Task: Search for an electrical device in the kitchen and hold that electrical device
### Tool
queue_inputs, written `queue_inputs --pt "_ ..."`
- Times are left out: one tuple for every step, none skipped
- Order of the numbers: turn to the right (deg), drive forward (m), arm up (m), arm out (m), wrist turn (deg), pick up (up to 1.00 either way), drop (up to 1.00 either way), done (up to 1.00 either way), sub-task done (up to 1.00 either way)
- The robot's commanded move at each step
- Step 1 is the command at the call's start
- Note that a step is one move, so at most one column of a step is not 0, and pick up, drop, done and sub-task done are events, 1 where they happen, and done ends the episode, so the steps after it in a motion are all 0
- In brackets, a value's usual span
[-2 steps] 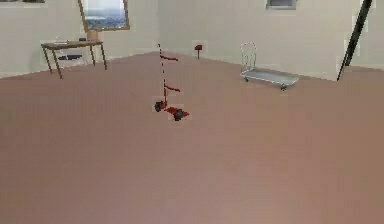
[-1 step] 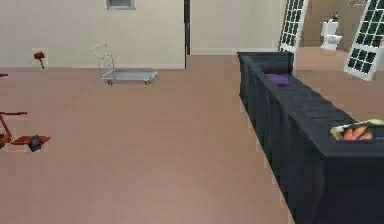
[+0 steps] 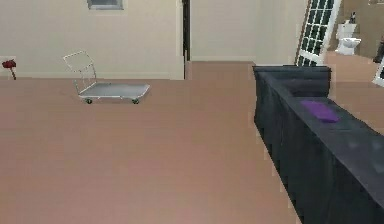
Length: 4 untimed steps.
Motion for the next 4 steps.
queue_inputs --pt "3.0 0.0 0.0 0.0 0.0 0.0 0.0 0.0 0.0" --pt "0.0 1.0 0.0 0.0 0.0 0.0 0.0 0.0 0.0" --pt "0.0 1.0 0.0 0.0 0.0 0.0 0.0 0.0 0.0" --pt "0.0 0.9 0.0 0.0 0.0 0.0 0.0 0.0 0.0"
